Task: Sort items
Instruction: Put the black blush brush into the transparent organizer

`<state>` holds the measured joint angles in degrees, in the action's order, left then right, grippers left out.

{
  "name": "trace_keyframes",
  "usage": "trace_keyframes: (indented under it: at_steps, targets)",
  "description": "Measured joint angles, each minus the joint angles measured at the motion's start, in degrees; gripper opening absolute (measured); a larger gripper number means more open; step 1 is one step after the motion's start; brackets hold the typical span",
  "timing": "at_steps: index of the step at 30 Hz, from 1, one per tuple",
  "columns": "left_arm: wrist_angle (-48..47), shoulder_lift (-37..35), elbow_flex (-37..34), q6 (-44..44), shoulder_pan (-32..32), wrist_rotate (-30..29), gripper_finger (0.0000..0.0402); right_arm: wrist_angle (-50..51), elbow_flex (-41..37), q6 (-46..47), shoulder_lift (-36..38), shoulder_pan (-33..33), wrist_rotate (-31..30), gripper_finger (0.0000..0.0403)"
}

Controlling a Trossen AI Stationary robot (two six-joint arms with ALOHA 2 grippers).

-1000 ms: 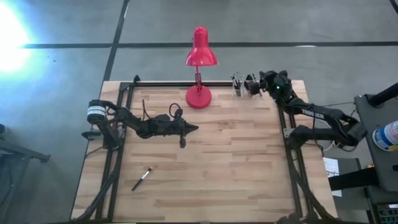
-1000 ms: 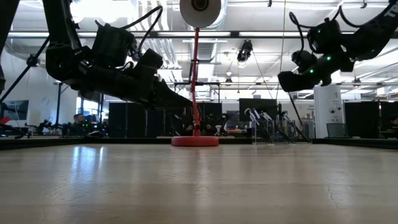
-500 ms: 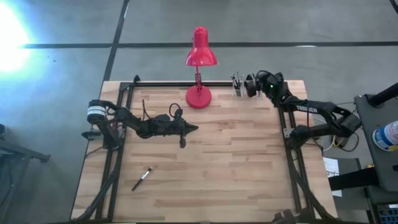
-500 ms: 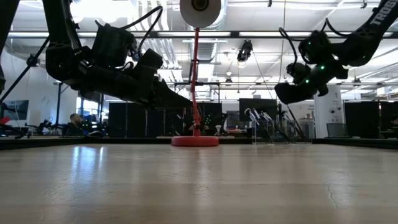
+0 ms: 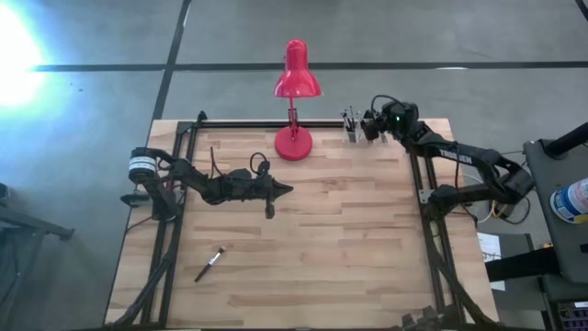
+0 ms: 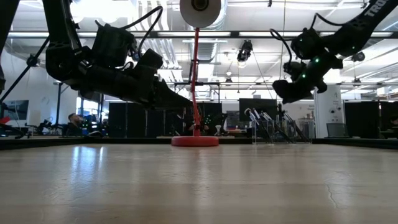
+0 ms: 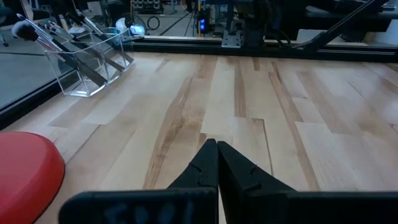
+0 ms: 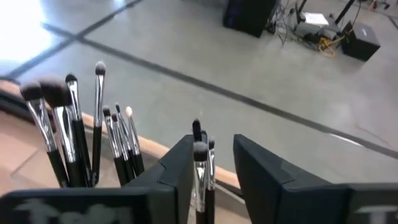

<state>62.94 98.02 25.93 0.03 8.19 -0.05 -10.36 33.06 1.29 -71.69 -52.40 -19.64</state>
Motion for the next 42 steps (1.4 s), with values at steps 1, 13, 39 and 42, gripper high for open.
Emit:
trace_keyframes:
  at_steps: [1, 13, 39, 42]
  targets:
    - [0.00, 0.00, 0.00, 0.00, 0.00, 0.00, 0.0000, 2.13, 0.79, -0.21, 0.26, 0.00, 0.02, 0.0116]
    - [-1.20, 0.00, 0.02, -0.57, 0.00, 0.02, 0.0000, -3.48, -6.14, -3.45, 7.78, 3.03, 10.53, 0.0028]
    - [-80.62, -27.93, 6.36, -36.79, -32.46, -23.91, 0.0000, -29.29, -26.45, -4.26, 21.45, 24.33, 16.65, 0.0008]
    - [-89.89, -27.37, 9.11, -48.36, -35.82, -24.06, 0.0000, -29.45, -26.29, -4.25, 21.41, 24.77, 16.52, 0.0008]
